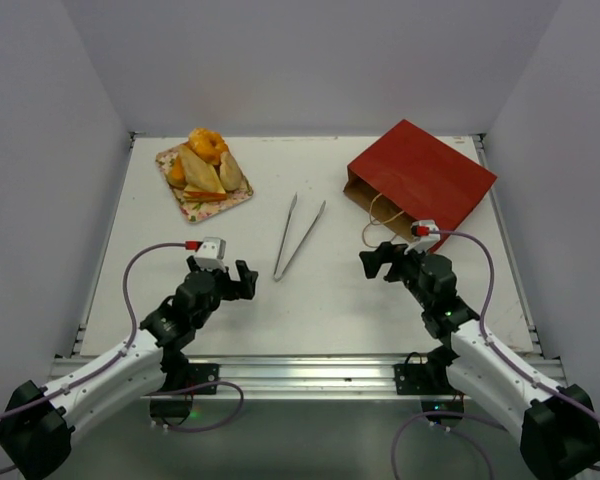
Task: Take the fake bread out of the paper bag
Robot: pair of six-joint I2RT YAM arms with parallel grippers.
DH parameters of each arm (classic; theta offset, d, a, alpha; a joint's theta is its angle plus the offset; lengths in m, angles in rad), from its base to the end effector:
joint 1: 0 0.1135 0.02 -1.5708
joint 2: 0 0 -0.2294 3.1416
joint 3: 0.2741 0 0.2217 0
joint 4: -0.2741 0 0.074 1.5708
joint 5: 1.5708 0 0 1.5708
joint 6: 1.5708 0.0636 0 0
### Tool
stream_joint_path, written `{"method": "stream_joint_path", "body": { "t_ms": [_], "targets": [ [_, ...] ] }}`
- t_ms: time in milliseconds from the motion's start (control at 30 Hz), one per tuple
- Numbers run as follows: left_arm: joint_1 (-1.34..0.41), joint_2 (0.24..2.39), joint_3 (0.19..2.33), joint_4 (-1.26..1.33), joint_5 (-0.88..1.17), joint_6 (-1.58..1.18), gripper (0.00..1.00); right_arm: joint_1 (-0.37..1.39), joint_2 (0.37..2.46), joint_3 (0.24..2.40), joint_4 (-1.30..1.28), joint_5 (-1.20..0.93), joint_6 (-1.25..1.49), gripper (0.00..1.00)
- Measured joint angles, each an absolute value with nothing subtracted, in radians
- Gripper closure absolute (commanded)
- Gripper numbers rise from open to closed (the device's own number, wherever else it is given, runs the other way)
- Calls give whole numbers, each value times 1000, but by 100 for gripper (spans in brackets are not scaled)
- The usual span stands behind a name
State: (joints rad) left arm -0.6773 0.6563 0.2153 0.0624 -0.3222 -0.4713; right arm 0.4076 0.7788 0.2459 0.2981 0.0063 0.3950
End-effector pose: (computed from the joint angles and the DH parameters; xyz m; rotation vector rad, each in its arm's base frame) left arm 0.1542 -0.0982 0.1670 -0.0133 1.9556 -0.4512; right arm 0.1882 0.0808 0.1859 -0.0070 1.8418 0.5623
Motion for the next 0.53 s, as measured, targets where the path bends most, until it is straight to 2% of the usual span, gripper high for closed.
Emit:
{"method": "stream_joint_path", "body": {
  "t_ms": [533],
  "targets": [
    [-678,673,215,57,-330,-480,0,408,736,246,287,9,395,1]
  ]
}}
